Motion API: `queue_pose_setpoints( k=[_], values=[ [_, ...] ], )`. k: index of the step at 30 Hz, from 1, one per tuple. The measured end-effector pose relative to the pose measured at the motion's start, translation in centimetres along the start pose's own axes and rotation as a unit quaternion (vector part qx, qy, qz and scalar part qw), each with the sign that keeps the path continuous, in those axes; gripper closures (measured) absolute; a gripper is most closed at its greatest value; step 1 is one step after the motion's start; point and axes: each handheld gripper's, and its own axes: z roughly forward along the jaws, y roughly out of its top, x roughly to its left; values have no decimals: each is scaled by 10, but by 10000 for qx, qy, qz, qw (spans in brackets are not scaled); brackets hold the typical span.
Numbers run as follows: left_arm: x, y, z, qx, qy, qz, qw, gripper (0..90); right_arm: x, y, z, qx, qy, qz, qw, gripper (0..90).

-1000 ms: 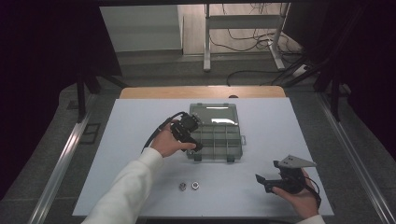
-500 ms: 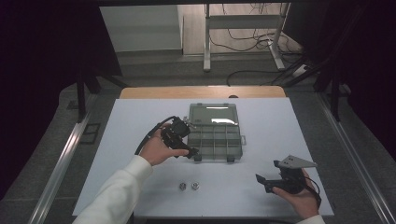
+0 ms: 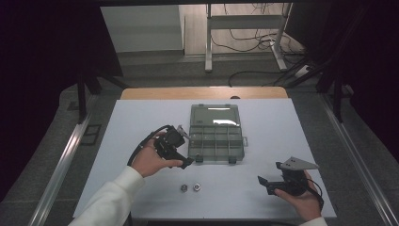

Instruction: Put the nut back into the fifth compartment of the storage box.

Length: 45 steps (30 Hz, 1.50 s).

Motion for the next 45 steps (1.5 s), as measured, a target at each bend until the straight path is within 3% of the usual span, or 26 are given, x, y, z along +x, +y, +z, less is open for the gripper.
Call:
queue_pose_setpoints(
  k=[12,25,35,41,45],
  values=[
    [-4,-20,3,80,-49,-192,9998,199,1,-1,1,28,-16,-24,10000,97],
    [-10,-39,9,170,-11,-262,9995,191,1,0,1,26,-30,-18,10000,97],
    [-16,-56,19,321,-59,-517,9981,181,2,0,2,45,-24,-45,10000,97],
    [-23,-59,25,377,-115,-491,9980,179,2,-1,1,46,-26,-38,10000,97],
    [-32,-60,30,428,-186,-343,9983,176,2,-1,1,59,-21,-45,10000,97]
  ],
)
